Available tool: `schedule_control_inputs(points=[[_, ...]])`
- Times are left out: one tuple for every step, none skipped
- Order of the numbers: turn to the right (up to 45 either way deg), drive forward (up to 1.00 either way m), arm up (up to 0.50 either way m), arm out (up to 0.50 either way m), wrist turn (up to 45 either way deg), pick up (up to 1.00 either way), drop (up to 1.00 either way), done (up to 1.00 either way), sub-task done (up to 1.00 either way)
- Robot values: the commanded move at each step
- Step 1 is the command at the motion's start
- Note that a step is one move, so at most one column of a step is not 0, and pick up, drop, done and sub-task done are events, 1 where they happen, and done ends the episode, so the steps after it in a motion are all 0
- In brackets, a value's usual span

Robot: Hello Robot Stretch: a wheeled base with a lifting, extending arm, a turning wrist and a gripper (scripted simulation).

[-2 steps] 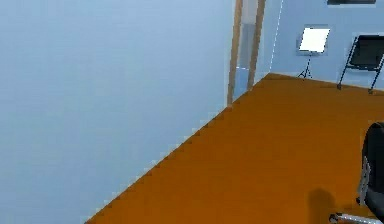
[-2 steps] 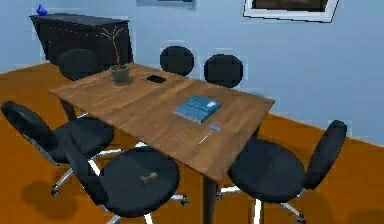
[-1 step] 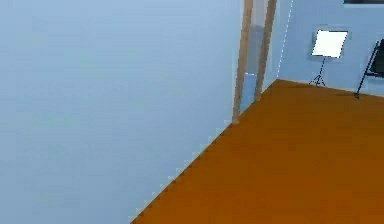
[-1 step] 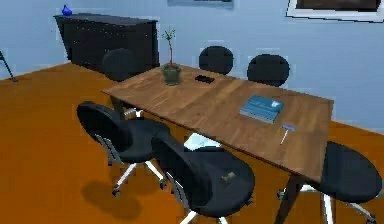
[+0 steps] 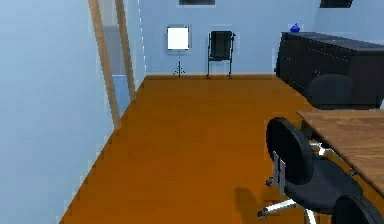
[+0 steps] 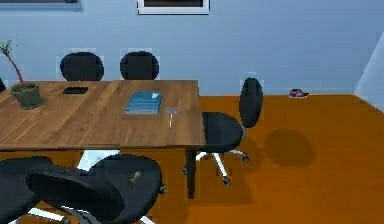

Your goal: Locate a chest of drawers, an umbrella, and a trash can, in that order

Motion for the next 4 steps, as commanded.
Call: schedule_control_inputs(points=[[0.0,1.0,0.0,0.0,0.0,0.0,0.0,0.0,0.0],[0.0,0.4,0.0,0.0,0.0,0.0,0.0,0.0,0.0],[39.0,0.0,0.0,0.0,0.0,0.0,0.0,0.0,0.0],[0.0,1.0,0.0,0.0,0.0,0.0,0.0,0.0,0.0]])
